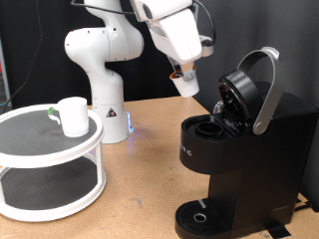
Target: Make a cup of coffee with the keurig machine
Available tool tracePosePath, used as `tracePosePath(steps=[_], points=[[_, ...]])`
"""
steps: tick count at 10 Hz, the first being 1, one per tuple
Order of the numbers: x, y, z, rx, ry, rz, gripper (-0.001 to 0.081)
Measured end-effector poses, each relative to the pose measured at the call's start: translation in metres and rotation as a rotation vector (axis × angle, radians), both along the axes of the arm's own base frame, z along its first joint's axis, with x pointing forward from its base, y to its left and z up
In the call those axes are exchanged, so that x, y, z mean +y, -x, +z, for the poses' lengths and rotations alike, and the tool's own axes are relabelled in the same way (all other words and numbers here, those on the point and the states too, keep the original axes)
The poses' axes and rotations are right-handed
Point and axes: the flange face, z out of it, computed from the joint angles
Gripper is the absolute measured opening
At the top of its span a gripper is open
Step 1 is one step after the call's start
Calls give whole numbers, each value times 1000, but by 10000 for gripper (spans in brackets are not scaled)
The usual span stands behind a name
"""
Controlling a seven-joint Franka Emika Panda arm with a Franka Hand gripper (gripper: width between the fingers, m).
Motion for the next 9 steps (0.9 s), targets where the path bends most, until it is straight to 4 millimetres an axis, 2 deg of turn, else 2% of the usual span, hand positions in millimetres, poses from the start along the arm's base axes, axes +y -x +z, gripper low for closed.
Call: tracePosePath(steps=[5,9], points=[[21,-1,-3,14,-26,33,447],[43,-4,-19,38,16,65,447]])
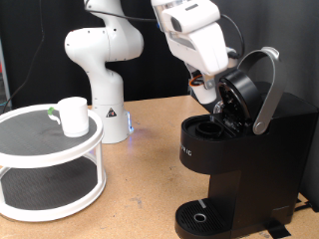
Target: Make a cup of coffee with the keurig machine
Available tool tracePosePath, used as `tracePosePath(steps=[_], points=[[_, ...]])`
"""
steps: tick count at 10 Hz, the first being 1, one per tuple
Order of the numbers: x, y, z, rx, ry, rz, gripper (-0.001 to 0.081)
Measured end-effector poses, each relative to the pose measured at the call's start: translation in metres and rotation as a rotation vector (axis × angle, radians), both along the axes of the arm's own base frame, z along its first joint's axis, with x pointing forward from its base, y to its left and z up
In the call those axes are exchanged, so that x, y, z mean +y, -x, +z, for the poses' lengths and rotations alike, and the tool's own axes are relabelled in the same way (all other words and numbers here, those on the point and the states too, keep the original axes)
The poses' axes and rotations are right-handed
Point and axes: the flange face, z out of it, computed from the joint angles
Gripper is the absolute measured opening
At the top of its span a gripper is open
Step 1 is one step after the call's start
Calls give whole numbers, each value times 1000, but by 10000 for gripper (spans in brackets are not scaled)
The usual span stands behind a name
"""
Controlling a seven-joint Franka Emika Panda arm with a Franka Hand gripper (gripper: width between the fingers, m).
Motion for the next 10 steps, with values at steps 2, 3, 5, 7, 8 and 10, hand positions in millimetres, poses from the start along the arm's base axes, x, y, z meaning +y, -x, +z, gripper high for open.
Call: tracePosePath(steps=[2,3,5,7,8,10], points=[[9,-2,-9,3,16,10,447],[12,-4,-14,3,24,15,447],[16,-4,-22,7,30,20,447],[17,-4,-28,14,32,22,447],[17,-4,-31,16,35,21,447],[16,-4,-36,14,47,22,447]])
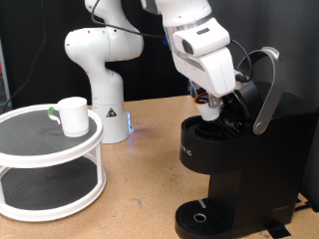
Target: Make a cup of coffee with the keurig machine
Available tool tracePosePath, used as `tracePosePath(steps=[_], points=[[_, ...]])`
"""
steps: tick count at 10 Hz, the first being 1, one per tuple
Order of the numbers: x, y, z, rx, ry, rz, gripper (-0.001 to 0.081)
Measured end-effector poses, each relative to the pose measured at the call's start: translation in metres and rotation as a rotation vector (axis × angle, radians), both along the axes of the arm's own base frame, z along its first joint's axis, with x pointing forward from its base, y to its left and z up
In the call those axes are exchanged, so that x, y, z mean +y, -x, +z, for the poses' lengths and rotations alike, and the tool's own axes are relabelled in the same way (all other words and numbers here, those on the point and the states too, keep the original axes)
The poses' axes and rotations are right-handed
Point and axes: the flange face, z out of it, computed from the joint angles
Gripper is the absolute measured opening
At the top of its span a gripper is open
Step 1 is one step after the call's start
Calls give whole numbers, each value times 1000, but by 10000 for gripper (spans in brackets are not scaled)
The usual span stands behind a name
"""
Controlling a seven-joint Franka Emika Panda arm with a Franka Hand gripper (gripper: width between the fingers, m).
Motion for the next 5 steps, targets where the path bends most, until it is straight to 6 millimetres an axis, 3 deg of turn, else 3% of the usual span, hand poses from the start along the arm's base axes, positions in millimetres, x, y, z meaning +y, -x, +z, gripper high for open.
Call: tracePosePath(steps=[5], points=[[5,-1,-16,-11,24,7,447]])
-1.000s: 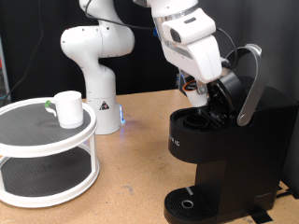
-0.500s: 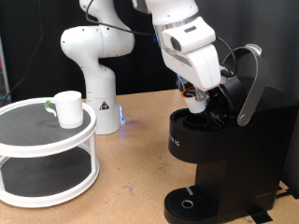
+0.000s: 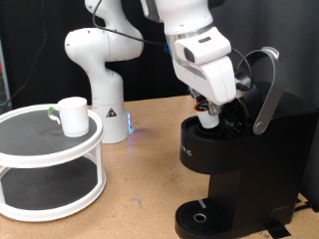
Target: Make a cup of coffee with the keurig machine
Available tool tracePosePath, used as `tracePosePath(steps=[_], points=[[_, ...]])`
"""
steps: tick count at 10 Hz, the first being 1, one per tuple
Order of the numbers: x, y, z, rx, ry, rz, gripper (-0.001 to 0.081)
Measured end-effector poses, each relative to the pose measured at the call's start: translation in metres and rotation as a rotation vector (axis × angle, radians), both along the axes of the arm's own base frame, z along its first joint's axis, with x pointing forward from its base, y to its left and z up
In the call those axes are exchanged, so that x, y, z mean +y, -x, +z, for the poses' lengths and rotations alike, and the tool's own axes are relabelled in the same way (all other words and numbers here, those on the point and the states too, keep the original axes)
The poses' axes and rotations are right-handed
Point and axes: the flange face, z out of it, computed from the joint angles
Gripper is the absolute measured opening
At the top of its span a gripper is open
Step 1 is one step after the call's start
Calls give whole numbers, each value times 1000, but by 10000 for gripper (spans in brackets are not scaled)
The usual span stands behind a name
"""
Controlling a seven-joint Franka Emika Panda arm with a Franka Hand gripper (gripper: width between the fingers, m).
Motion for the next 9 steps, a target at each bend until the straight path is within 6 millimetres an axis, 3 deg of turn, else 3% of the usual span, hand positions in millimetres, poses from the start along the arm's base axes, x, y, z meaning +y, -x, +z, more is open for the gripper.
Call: tracePosePath(steps=[9], points=[[11,2,-27,20,34,24,447]])
